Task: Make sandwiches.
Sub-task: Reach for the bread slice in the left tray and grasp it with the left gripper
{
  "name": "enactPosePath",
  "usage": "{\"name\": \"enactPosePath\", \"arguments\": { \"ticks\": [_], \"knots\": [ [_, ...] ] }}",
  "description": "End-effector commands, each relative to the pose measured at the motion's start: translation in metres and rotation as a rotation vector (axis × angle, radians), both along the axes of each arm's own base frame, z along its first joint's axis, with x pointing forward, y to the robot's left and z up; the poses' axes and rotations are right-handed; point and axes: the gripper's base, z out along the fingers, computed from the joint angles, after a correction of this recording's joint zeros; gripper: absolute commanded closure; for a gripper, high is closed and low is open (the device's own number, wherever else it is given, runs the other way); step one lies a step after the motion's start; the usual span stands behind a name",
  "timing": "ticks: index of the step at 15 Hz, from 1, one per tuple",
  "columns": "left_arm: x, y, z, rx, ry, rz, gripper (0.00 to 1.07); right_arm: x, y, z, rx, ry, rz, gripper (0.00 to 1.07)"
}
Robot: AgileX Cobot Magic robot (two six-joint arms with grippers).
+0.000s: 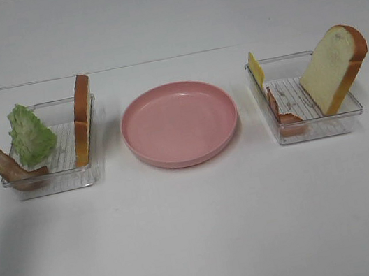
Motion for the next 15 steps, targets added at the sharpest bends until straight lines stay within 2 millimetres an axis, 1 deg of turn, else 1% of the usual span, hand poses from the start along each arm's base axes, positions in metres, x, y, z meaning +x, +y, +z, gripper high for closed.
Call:
{"name": "enactPosePath", "arguments": {
  "ticks": [1,2,4,5,6,8,10,11,12,13,15],
  "knots": [
    [0.033,-0.004,-0.006,-0.011,0.088,-0.018,0.30,-0.001,0.000,0.000,-0.007,-0.018,-0.006,0.32],
    [0.040,-0.006,-0.007,-0.009,0.095,-0.025,0.30,-0.001,0.000,0.000,-0.007,-0.018,-0.006,0.32],
    [0.068,-0.014,-0.008,-0.008,0.121,-0.039,0.30,-0.001,0.000,0.000,-0.007,-0.018,-0.006,0.32],
    [0.087,-0.021,-0.015,0.009,0.177,-0.030,0.30,-0.001,0.000,0.000,-0.007,-0.018,-0.006,0.32],
    [0.098,-0.026,-0.016,0.029,0.192,-0.017,0.30,-0.001,0.000,0.000,-0.007,-0.018,-0.006,0.32],
    [0.118,-0.044,-0.022,0.093,0.211,-0.019,0.30,-0.001,0.000,0.000,-0.007,-0.018,-0.006,0.32],
    [0.132,-0.072,-0.025,0.119,0.190,-0.039,0.30,-0.001,0.000,0.000,-0.007,-0.018,-0.006,0.32],
    [0.139,-0.087,-0.029,0.132,0.186,-0.055,0.30,-0.001,0.000,0.000,-0.007,-0.018,-0.006,0.32],
    [0.141,-0.092,-0.032,0.138,0.190,-0.063,0.30,-0.001,0.000,0.000,-0.007,-0.018,-0.006,0.32],
    [0.145,-0.106,-0.040,0.142,0.211,-0.077,0.30,-0.001,0.000,0.000,-0.007,-0.018,-0.006,0.32],
    [0.154,-0.126,-0.057,0.158,0.222,-0.090,0.30,-0.001,0.000,0.000,-0.007,-0.018,-0.006,0.32]
  ]
}}
